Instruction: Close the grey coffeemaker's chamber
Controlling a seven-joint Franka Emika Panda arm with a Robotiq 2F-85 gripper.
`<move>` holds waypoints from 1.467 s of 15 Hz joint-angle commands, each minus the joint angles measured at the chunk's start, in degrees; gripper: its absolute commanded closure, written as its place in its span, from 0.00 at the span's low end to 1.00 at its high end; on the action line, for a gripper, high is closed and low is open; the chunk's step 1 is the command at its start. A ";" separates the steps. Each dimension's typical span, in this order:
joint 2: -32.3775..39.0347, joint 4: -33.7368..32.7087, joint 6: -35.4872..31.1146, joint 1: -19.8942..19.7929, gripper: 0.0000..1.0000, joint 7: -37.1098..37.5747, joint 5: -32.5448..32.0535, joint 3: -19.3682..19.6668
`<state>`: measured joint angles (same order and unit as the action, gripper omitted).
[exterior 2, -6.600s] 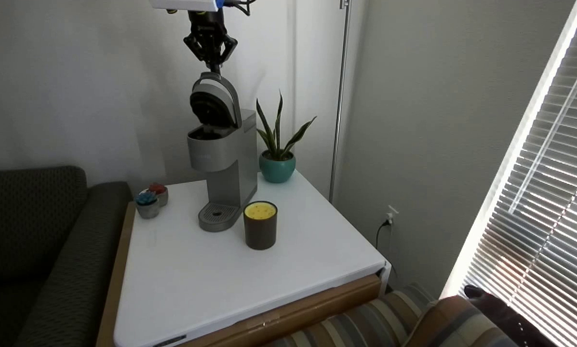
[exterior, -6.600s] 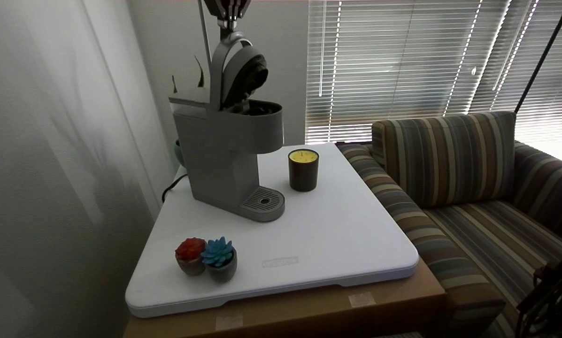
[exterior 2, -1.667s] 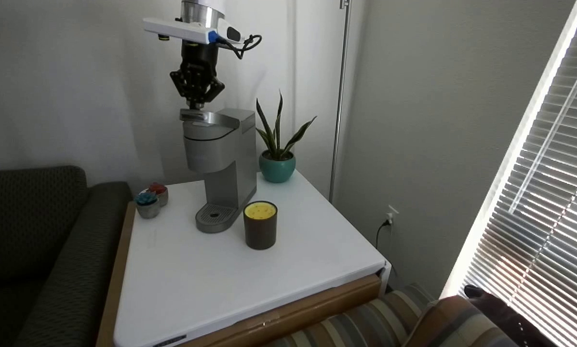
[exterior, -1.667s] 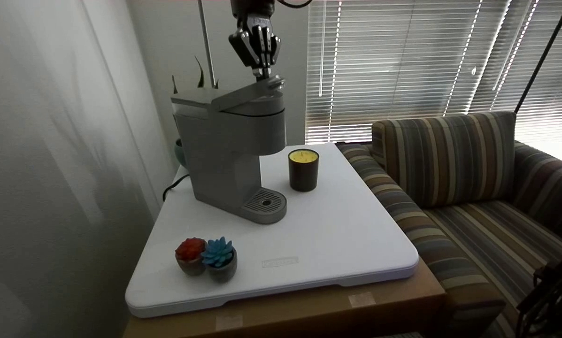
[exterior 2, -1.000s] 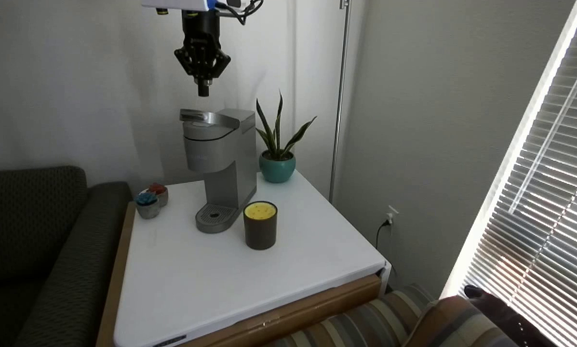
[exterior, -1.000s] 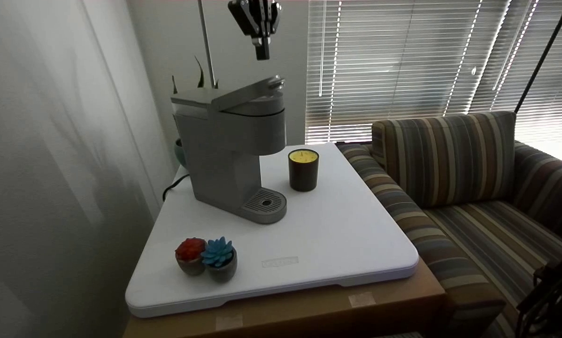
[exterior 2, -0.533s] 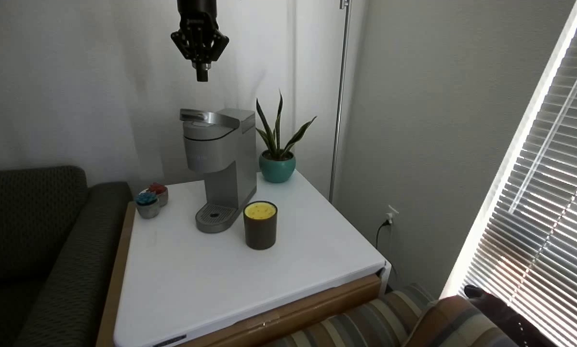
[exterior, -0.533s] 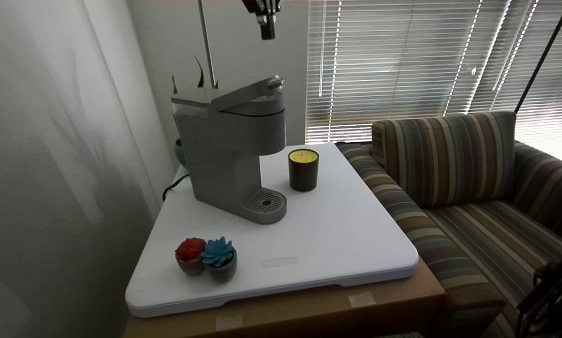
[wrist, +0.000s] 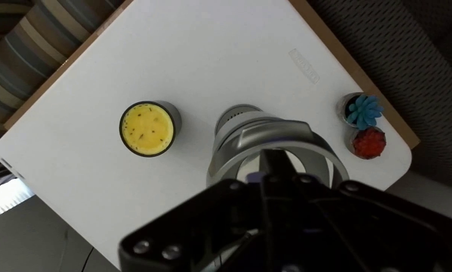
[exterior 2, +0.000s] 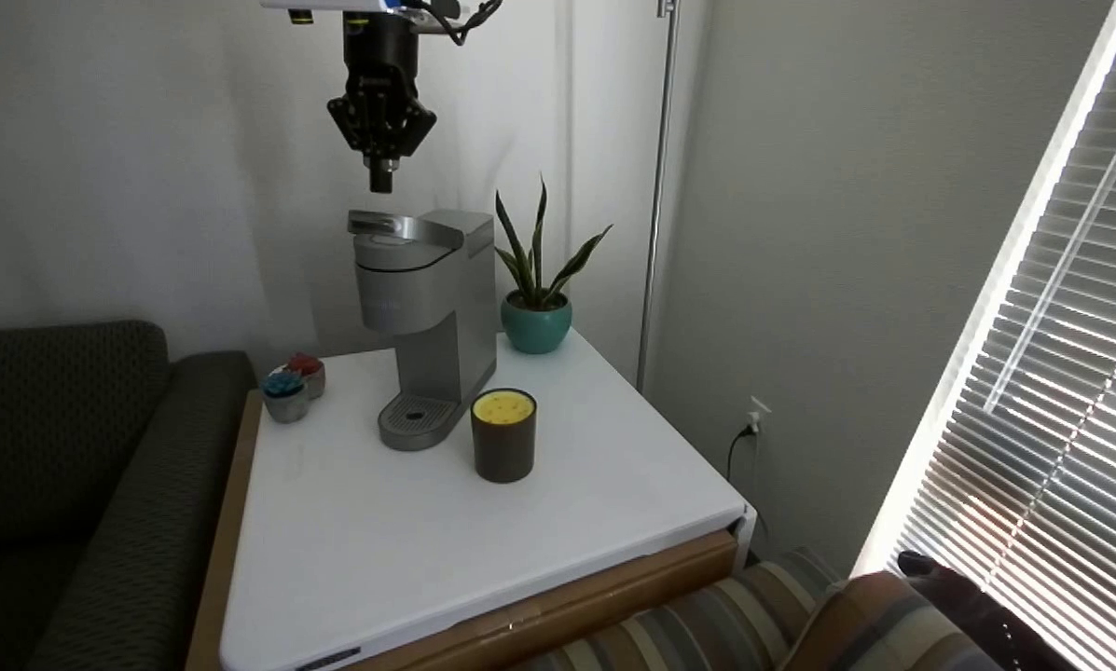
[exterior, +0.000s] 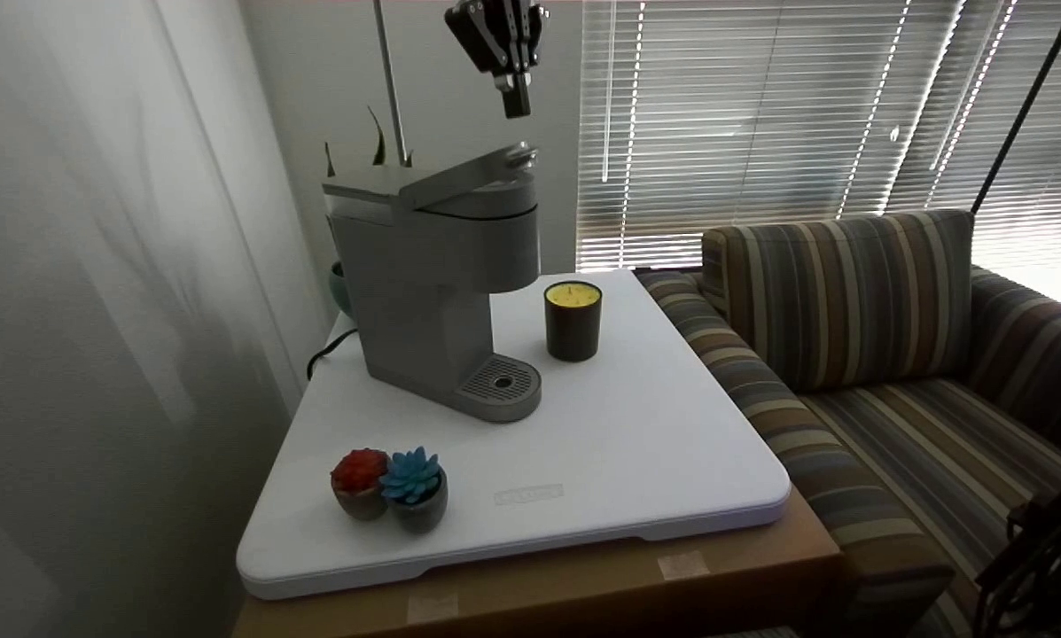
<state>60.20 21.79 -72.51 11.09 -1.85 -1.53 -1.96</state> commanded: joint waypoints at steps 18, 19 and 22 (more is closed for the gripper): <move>5.79 -1.01 2.06 -0.66 1.00 14.43 5.22 -0.45; 6.16 -1.30 2.25 -0.62 1.00 14.78 5.19 -0.50; 7.31 -1.33 2.38 -0.66 1.00 15.13 5.21 -0.64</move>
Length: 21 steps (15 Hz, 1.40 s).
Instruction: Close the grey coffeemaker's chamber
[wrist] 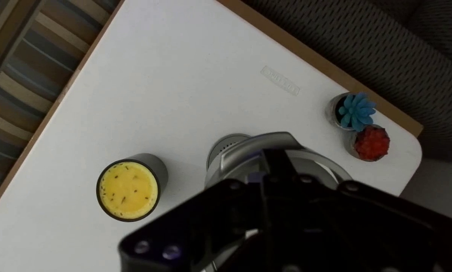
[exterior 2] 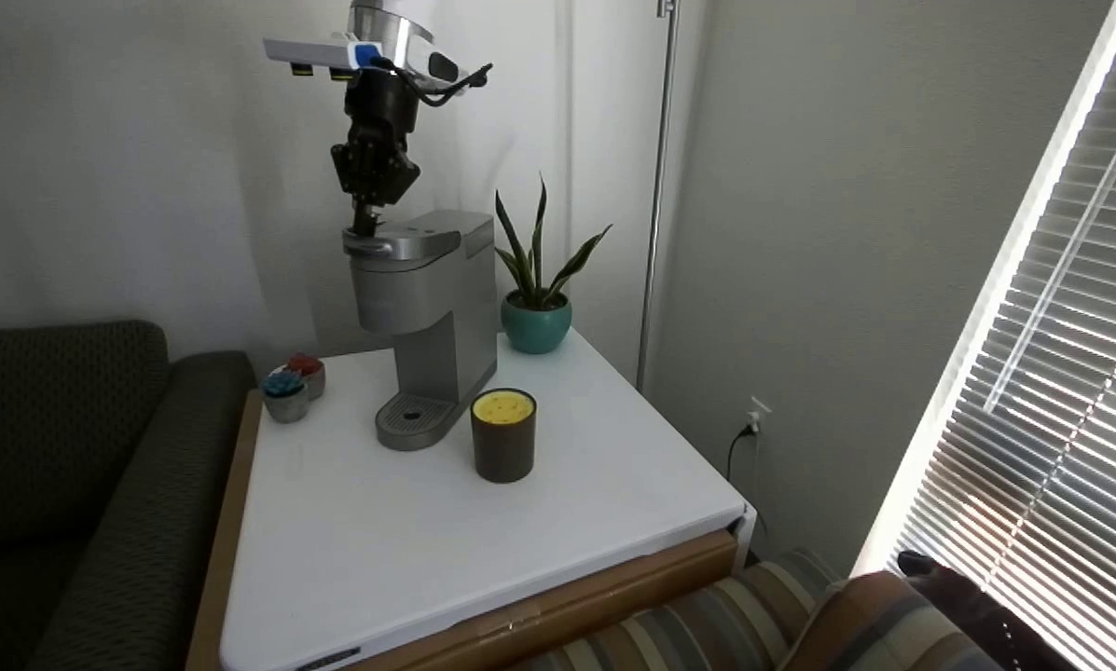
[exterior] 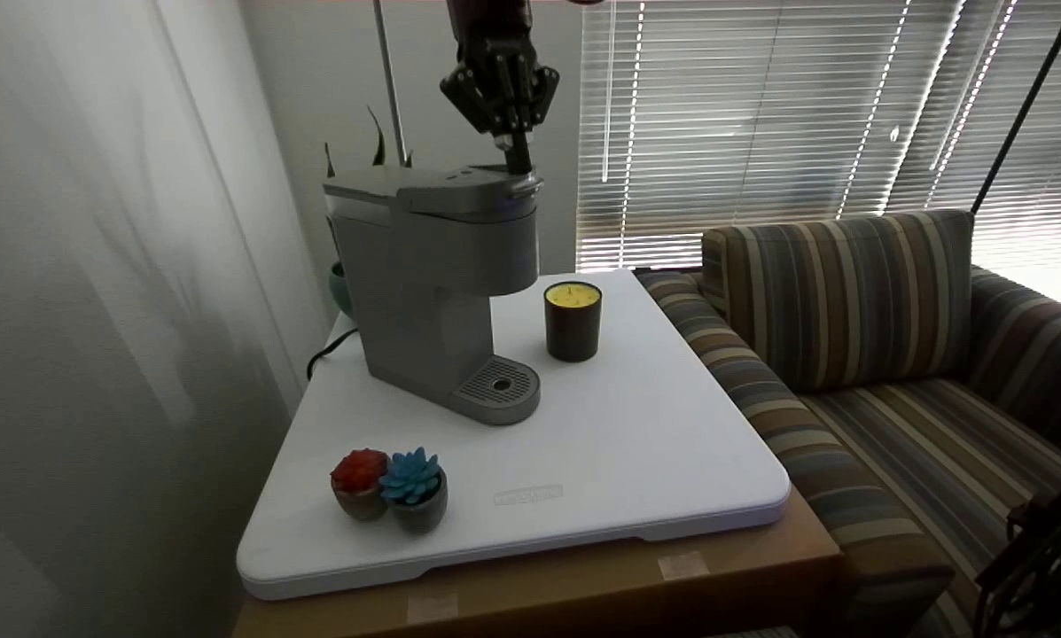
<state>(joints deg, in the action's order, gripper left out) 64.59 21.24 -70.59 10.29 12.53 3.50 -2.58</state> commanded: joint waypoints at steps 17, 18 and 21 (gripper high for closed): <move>-0.15 0.29 -2.48 0.73 1.00 -0.38 -2.36 1.06; -0.34 0.26 -3.07 0.79 1.00 -0.34 -2.68 1.20; -1.01 0.41 -4.11 0.75 1.00 0.15 -3.11 1.35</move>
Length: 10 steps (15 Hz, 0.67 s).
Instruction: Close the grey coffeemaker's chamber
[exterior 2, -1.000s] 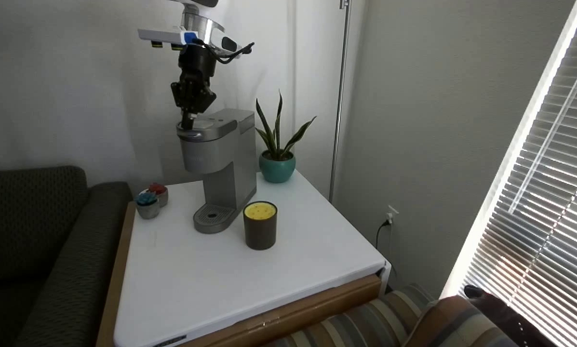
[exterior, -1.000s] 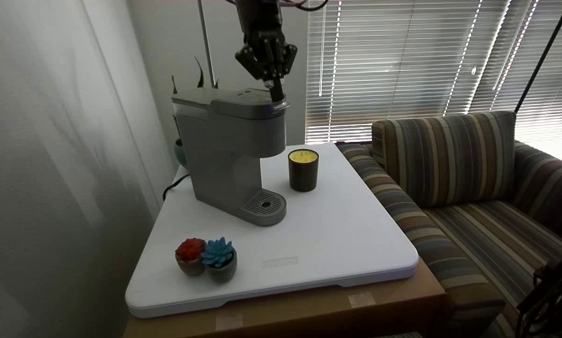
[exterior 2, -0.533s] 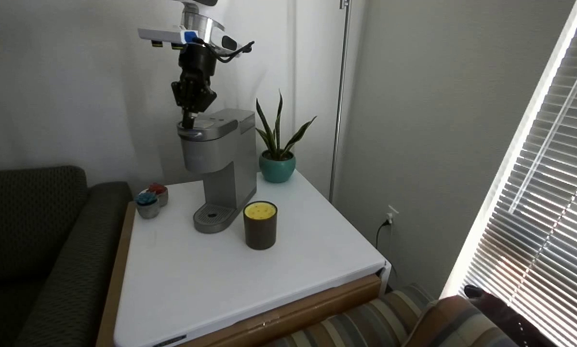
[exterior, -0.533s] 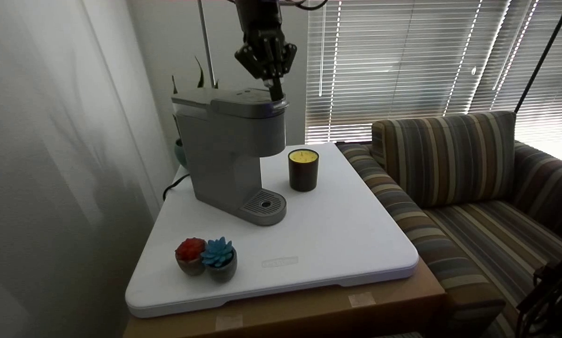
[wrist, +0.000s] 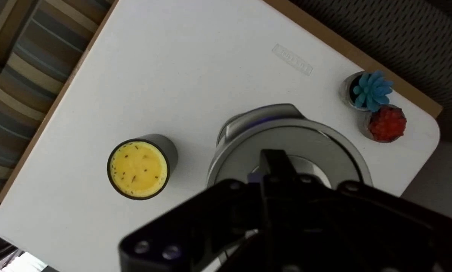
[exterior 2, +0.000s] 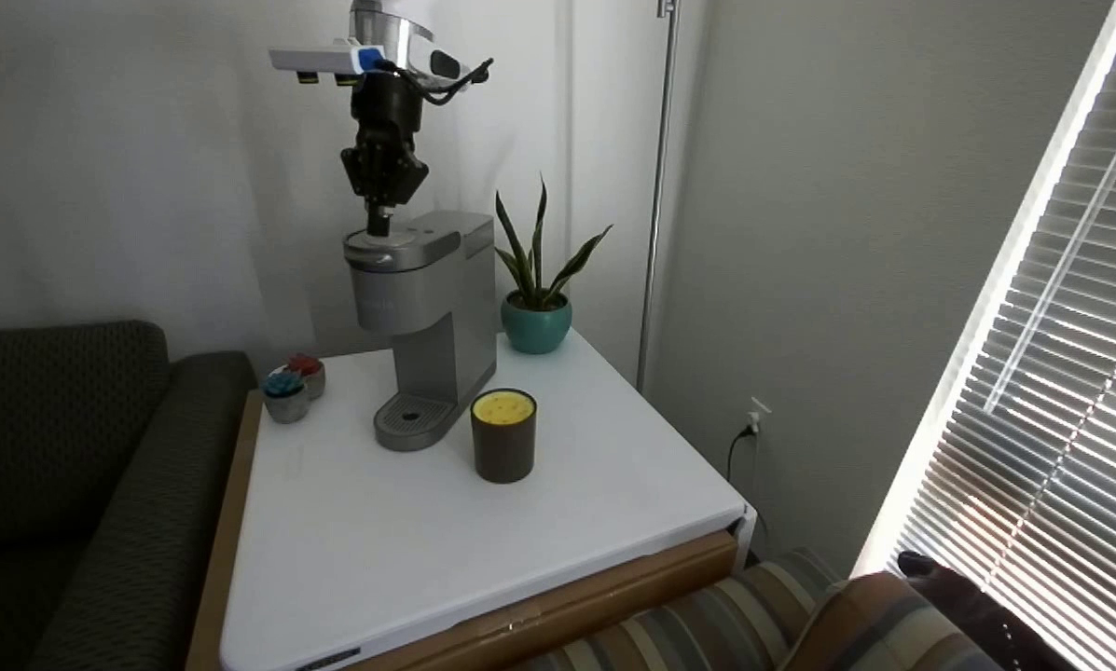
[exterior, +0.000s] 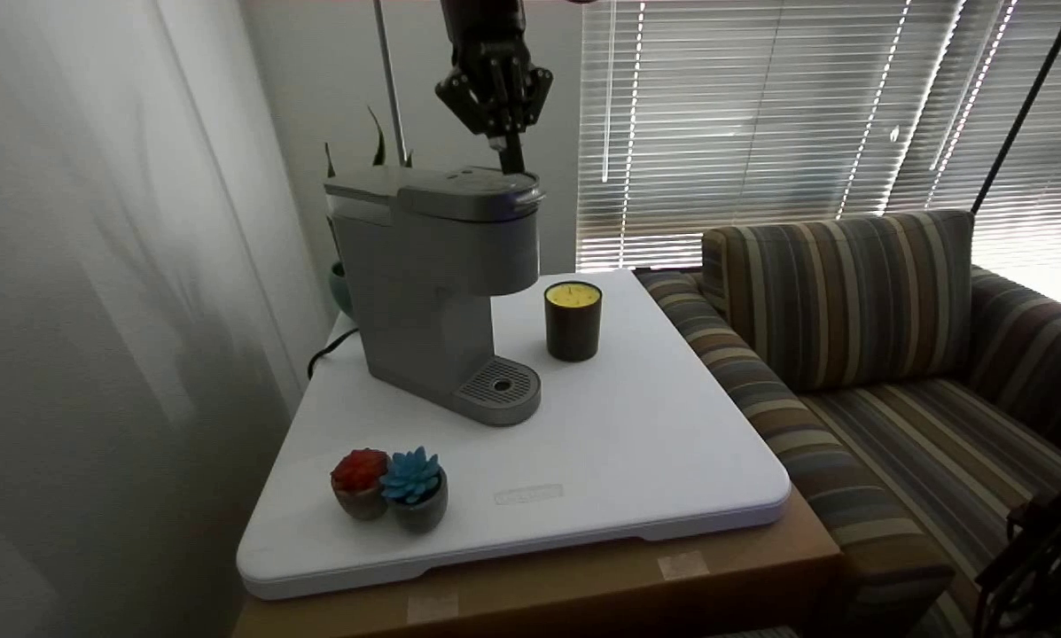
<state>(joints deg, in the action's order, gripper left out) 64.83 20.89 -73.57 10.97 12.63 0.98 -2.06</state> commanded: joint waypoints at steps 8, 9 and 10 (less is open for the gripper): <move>-2.80 1.69 2.98 -0.33 1.00 4.15 0.13 0.63; -2.96 1.75 4.02 -0.31 1.00 4.94 0.11 0.72; -2.00 -0.02 5.68 -0.37 1.00 5.67 -0.16 0.53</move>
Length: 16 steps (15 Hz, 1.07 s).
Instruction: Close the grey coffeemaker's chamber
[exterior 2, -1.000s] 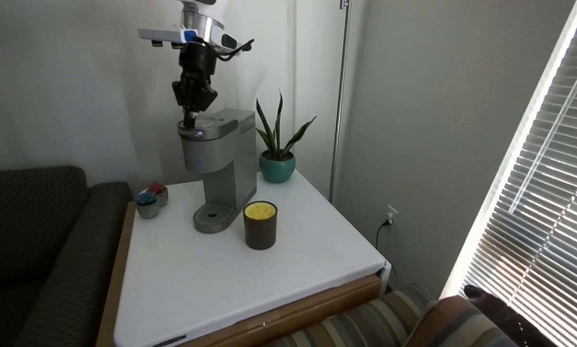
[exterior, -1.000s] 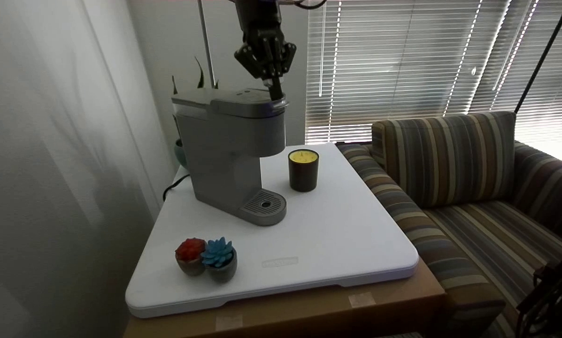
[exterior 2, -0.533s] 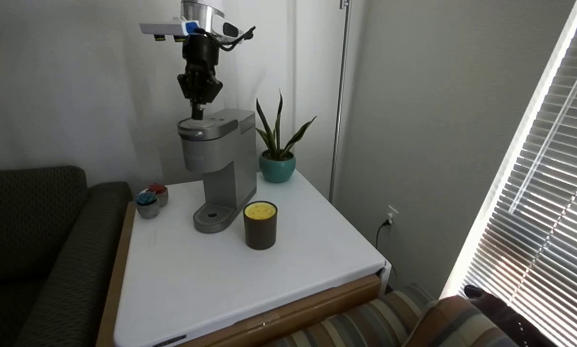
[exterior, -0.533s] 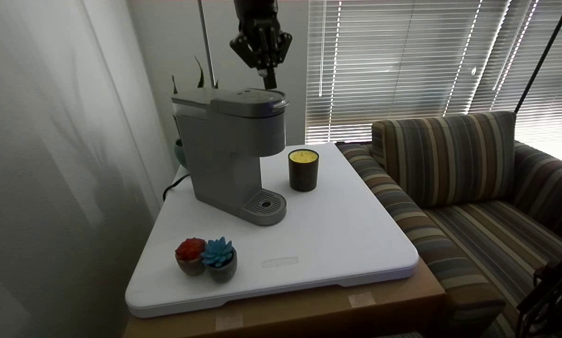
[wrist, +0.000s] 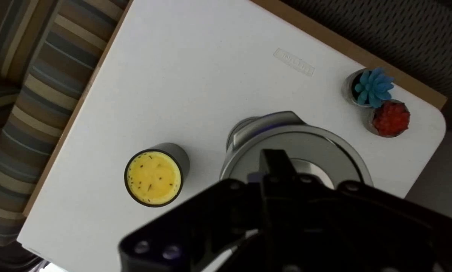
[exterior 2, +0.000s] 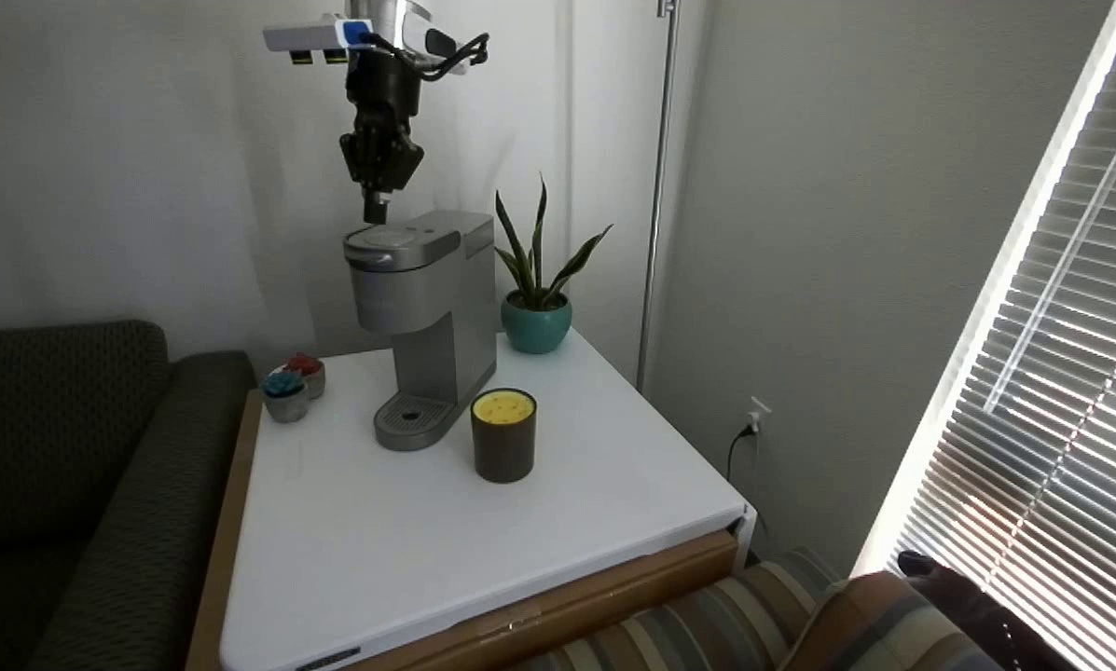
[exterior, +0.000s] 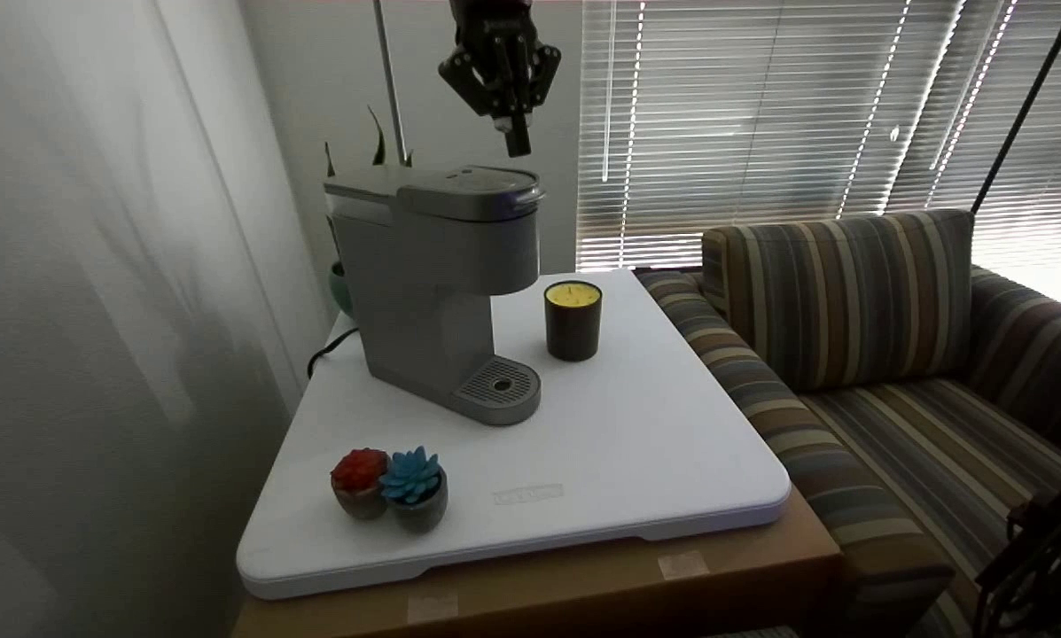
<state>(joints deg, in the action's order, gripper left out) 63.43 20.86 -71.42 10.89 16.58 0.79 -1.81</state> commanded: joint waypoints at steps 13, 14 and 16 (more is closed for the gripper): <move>1.73 0.28 3.05 -0.67 1.00 2.41 2.75 -0.77; 1.98 0.40 3.13 -0.64 1.00 2.44 2.88 -0.79; 2.57 0.54 3.05 -0.56 1.00 2.39 3.09 -0.87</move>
<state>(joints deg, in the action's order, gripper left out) 65.19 21.32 -67.55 10.85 19.28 2.87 -2.09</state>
